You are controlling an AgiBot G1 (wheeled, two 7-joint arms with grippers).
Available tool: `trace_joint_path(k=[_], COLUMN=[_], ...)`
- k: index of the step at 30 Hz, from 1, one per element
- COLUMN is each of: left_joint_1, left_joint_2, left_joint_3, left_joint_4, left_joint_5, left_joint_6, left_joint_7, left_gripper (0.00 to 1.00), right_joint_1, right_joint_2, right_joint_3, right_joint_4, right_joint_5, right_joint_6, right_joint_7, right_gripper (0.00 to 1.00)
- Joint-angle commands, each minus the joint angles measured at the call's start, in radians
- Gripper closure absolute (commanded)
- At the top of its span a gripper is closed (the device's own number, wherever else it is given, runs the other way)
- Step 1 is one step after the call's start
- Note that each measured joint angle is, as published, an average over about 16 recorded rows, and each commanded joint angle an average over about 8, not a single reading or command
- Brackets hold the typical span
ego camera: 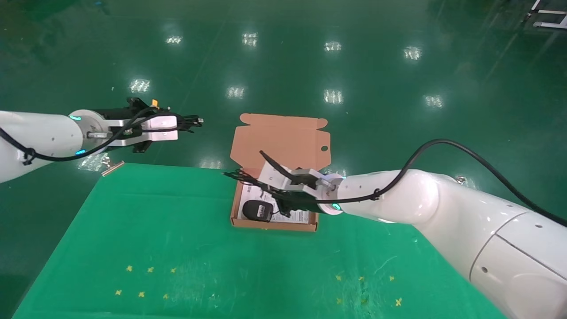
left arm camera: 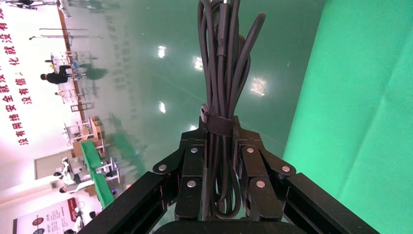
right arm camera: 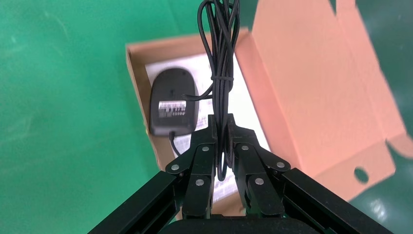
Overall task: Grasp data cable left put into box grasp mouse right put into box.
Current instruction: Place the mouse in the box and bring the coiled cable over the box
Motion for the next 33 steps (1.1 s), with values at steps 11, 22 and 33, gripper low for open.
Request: trace_joint_path(k=[11, 22, 33], left_joint_1=[0.000, 0.006, 0.056], left_joint_2=[0.000, 0.006, 0.083], left_joint_3=[0.000, 0.001, 0.018], left_joint_4=[0.000, -0.003, 0.034], left_joint_5=[0.000, -0.002, -0.040], left_joint_6=[0.000, -0.006, -0.080], left_joint_7=[0.000, 0.002, 0.037], left_gripper=[1.00, 1.00, 1.00], right_joint_1=[0.006, 0.006, 0.049], right_joint_2=[-0.001, 0.026, 0.144], right_joint_3=[-0.039, -0.032, -0.040], right_joint_4=[-0.021, 0.013, 0.078], right_joint_5=[-0.024, -0.020, -0.055], right_joint_6=[0.027, 0.022, 0.056], right_joint_7=[0.049, 0.045, 0.067], right_gripper=[0.00, 0.00, 0.00])
